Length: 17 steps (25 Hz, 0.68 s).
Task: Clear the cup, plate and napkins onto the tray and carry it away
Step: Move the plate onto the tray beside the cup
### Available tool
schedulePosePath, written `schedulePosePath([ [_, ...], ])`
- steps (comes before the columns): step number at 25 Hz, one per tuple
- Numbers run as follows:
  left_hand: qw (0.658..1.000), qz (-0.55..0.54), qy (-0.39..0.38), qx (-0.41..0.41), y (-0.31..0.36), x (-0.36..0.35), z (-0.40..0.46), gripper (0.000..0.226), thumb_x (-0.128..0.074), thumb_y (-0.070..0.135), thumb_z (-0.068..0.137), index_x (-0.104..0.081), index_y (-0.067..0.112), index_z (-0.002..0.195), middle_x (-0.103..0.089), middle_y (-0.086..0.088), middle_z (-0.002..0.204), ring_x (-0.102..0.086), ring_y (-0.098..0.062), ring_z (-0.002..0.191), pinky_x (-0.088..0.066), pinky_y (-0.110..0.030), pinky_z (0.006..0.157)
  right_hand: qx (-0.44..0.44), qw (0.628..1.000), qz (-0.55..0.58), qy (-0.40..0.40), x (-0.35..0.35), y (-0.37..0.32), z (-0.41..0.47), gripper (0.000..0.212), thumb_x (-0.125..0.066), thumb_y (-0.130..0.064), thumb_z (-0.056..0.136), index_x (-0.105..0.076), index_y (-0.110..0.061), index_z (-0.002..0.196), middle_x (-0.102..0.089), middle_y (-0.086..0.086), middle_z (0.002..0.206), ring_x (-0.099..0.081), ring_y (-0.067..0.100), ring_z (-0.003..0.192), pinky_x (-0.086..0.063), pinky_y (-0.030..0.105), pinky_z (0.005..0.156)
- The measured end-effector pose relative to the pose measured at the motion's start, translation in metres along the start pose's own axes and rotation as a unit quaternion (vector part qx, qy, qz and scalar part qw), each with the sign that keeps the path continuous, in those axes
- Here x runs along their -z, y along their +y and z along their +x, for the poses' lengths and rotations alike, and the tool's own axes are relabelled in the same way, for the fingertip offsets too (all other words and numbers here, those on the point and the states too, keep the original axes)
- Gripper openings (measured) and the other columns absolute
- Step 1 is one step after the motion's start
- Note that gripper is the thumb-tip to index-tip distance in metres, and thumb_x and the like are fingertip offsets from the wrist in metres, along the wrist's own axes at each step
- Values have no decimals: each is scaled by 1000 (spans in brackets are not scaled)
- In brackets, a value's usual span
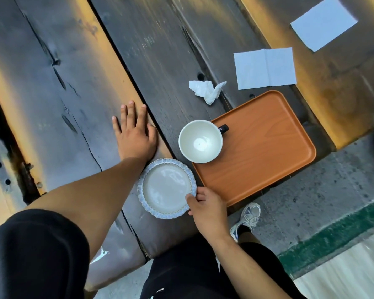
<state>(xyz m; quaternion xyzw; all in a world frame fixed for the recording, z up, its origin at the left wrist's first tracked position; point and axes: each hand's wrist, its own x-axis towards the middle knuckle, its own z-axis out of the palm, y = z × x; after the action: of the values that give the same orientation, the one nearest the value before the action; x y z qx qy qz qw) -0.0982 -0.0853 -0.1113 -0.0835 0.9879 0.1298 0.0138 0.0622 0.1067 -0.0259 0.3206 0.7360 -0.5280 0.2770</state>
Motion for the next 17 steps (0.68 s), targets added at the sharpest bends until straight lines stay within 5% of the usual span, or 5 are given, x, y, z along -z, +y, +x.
schedulePosePath([
  [8,1000,-6,6,0,0,-2,-1,61,-36,35,96,-37,27,157,-24,-7,169,-14,-29,158,-5,-56,128,35,999,-8,-17,-7,6,1,26,-62,-31,91,-66,-6,86,-71,13,81,-63,38,77,-57,55,71],
  [14,1000,3,-21,-2,0,2,0,62,-28,37,98,-28,27,160,-17,-7,171,-9,-28,159,-1,-56,128,37,999,10,-15,1,9,3,17,-67,-24,92,-69,-7,90,-74,9,83,-68,35,83,-59,55,74],
  [17,999,10,-36,-4,0,3,-1,62,-28,36,100,-24,27,161,-14,-8,172,-7,-30,159,0,-56,128,49,998,14,-33,16,11,-1,12,-67,-20,94,-72,-9,90,-75,7,84,-68,27,71,-60,52,76],
])
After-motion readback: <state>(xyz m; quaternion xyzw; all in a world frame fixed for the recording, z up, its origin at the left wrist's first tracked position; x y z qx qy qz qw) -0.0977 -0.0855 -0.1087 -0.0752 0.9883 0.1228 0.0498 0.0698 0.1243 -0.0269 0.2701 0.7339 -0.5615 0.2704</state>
